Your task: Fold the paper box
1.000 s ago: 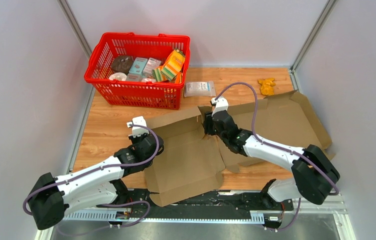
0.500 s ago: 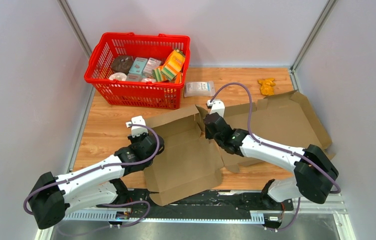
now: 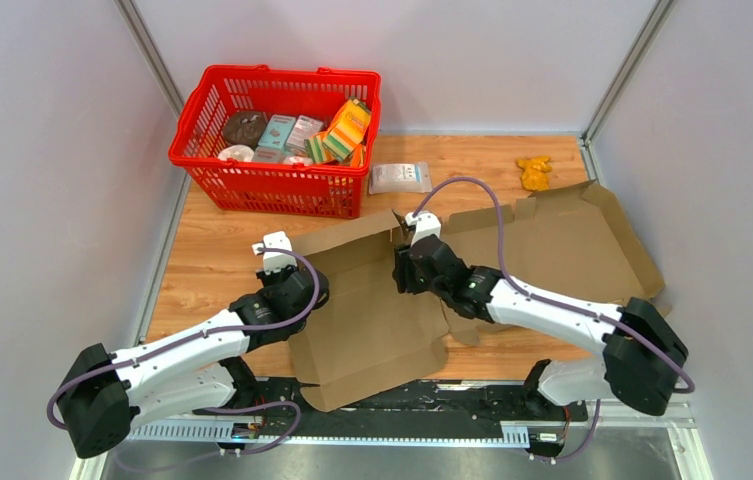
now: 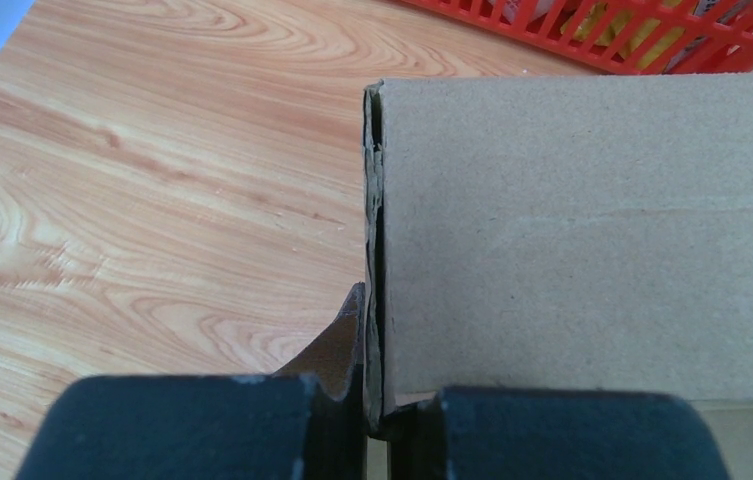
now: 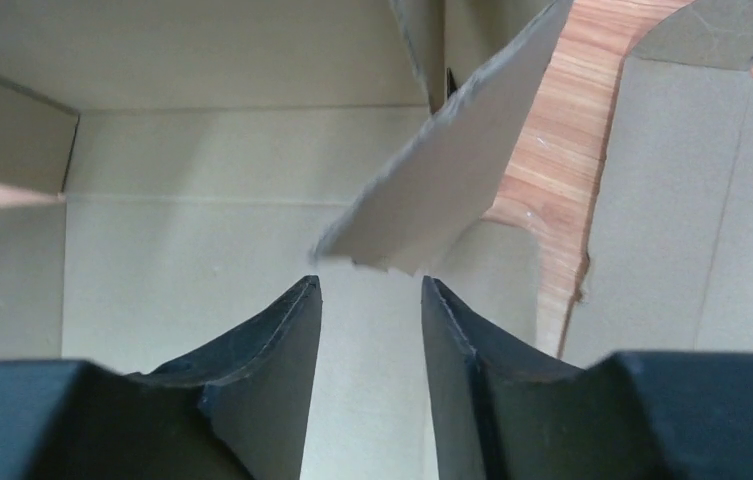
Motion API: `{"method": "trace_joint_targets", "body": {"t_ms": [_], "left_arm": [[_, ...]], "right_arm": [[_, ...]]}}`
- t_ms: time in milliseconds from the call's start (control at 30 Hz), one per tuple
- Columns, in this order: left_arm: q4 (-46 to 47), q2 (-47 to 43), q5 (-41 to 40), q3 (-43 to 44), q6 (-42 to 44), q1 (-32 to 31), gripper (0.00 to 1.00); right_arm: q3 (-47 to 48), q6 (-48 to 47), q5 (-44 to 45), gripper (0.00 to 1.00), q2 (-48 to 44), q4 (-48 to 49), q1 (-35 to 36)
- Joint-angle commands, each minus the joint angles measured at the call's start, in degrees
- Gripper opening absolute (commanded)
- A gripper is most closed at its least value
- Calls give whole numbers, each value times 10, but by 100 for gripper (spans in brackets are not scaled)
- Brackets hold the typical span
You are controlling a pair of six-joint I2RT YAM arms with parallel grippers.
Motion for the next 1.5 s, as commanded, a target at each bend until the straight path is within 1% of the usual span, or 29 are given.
{"method": "trace_joint_targets", "body": {"t_ms": [0,67,100,167,200,233,267,300,333,367,400,467,500,533,600,633,700,800,900,967,1000,1067,1133,1167,1233,1267,1333,1367,1467], "left_arm": [[14,-14,-4,14,-8,0,0],[15,-12,-4,15,-6,0,0],[15,-10,-4,15,-6,0,0],[14,-9,-4,17,-5,0,0],[14,-8,-4,17,-5,0,0],[14,-9,-3,17,-5,0,0],[14,-8,-3,16,-6,0,0],[14,-11,-4,16,-6,0,0],[15,-12,-3,14,-4,0,0],[17,-12,-3,14,-4,0,0],[17,-12,-2,14,-3,0,0],[18,-13,-1,13,-2,0,0],[19,-13,-1,13,-2,0,0],[19,-13,-2,13,-3,0,0],[19,-11,-2,14,-2,0,0],[19,-11,-2,14,-2,0,0],[20,-10,-1,14,-2,0,0],[20,-10,-1,14,-1,0,0],[20,-8,-2,15,-1,0,0],[18,-7,-3,16,-2,0,0],[18,-8,-3,15,-3,0,0],[18,-8,-2,15,-3,0,0],[19,-8,-2,15,-2,0,0],[19,-8,-2,16,-2,0,0],[18,-6,-2,18,-1,0,0],[18,-4,-1,18,-1,-1,0],[19,-3,-2,19,-1,0,0],[17,-2,-2,20,-1,0,0],[17,-1,-2,20,0,0,0]], "right_arm": [[-25,-105,-46,47,-87,14,-6],[-47,-137,-60,49,-145,10,-24],[-55,-143,-78,49,-162,8,-45],[-79,-145,-67,50,-214,6,-68],[-88,-142,-48,51,-226,12,-97],[-97,-135,-33,69,-236,25,-112],[-121,-129,-13,78,-234,37,-129],[-129,-143,-52,81,-220,59,-152],[-125,-150,-96,80,-206,69,-202],[-115,-155,-132,80,-192,63,-221],[-94,-164,-193,80,-163,60,-233],[-88,-223,-227,77,-140,86,-243],[-108,-247,-281,76,-129,120,-243],[-120,-264,-297,76,-125,191,-243],[-140,-280,-345,76,-113,250,-243],[-133,-299,-358,75,-86,270,-243],[-115,-316,-397,73,-56,278,-243],[-81,-321,-426,73,-2,297,-240],[-59,-322,-454,69,34,321,-232],[-53,-335,-435,66,49,326,-208],[-54,-344,-406,65,53,331,-199],[-72,-348,-376,59,55,368,-178],[-84,-341,-318,51,58,415,-163],[-88,-343,-311,49,60,425,-159],[-98,-347,-249,45,64,454,-140],[-103,-350,-235,46,68,464,-136],[-109,-349,-185,52,76,495,-122],[-106,-350,-173,53,79,499,-117],[-91,-348,-91,50,96,495,-101]]}}
